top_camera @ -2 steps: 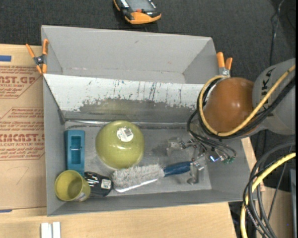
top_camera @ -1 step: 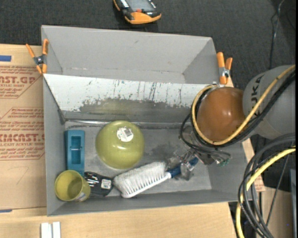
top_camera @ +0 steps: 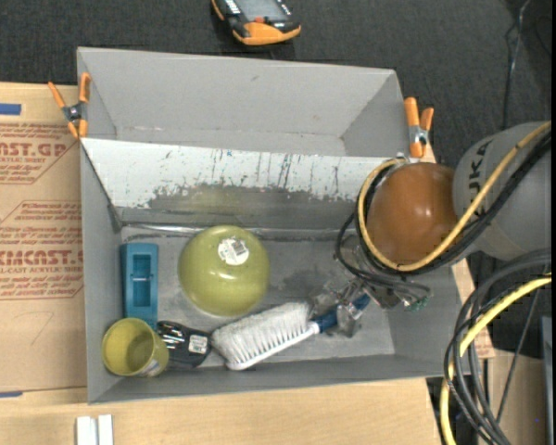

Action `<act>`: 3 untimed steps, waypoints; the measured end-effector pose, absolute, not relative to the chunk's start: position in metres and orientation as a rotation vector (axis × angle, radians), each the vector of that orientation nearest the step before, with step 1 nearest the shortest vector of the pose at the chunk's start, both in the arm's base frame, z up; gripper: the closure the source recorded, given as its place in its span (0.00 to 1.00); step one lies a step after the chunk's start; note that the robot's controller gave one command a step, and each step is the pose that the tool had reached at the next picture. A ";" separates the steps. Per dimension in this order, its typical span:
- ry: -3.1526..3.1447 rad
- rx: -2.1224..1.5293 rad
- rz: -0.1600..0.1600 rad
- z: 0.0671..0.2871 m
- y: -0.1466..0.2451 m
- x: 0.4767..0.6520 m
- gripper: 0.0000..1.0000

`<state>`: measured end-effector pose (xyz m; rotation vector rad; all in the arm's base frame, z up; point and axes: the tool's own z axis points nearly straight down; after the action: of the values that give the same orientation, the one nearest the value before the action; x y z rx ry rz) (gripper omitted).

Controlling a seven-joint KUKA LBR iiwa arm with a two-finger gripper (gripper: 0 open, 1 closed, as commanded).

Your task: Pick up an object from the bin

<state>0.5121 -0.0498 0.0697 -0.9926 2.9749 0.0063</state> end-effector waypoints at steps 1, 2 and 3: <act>2.981 -0.987 0.011 0.174 -0.059 0.485 1.00; 2.986 -0.969 0.012 0.120 -0.054 0.503 1.00; 2.986 -0.978 0.014 0.189 -0.051 0.497 1.00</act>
Offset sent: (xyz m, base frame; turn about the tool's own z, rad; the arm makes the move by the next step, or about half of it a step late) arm -0.0062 -0.0029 0.0318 0.0187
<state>0.4972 -0.0508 0.1891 -0.9785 2.9858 0.0135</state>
